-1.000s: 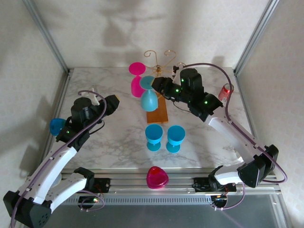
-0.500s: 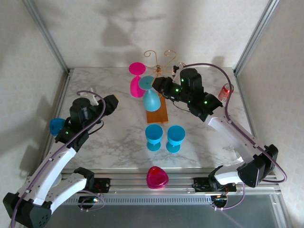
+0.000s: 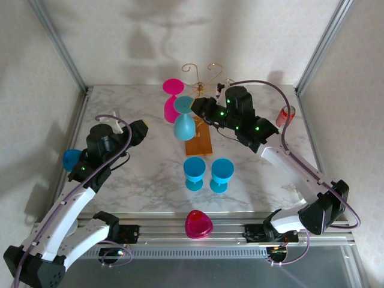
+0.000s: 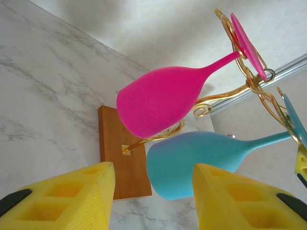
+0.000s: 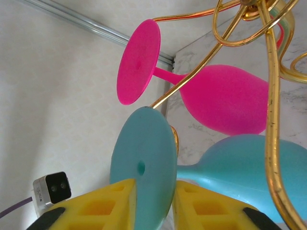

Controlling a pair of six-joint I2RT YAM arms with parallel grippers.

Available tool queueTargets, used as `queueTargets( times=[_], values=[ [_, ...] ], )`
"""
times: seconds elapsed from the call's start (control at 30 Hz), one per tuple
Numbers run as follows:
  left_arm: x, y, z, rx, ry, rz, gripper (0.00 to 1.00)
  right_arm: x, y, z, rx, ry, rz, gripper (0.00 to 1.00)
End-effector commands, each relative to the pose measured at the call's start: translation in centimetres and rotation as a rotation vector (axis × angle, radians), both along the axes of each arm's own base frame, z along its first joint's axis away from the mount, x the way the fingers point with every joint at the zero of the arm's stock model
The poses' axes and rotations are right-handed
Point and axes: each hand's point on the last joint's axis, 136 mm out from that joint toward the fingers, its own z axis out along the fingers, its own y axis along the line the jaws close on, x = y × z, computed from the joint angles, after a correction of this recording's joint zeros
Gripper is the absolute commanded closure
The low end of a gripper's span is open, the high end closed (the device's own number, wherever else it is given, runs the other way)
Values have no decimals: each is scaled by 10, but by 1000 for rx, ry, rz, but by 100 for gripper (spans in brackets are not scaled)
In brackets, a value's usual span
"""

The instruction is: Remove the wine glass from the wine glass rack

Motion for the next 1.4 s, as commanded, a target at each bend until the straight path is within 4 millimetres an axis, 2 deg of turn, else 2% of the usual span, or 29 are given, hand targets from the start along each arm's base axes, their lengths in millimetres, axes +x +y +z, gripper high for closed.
queueTargets(
  times=[0.0, 0.23, 0.5, 1.1, 1.37],
  values=[
    [-4, 3, -2, 20, -7, -7, 54, 5, 3, -1, 11, -2, -14, 78],
    [-3, 4, -2, 18, -7, -3, 54, 4, 1, 2, 16, -6, -18, 91],
    [-4, 5, -2, 16, -7, -4, 54, 1, -2, 4, 26, -2, -22, 100],
    [-5, 6, 1, 9, -12, -4, 54, 0, 5, 30, 172, 20, 19, 100],
    [-6, 7, 2, 10, -17, -3, 54, 3, 5, 32, 207, 32, 22, 100]
  ],
)
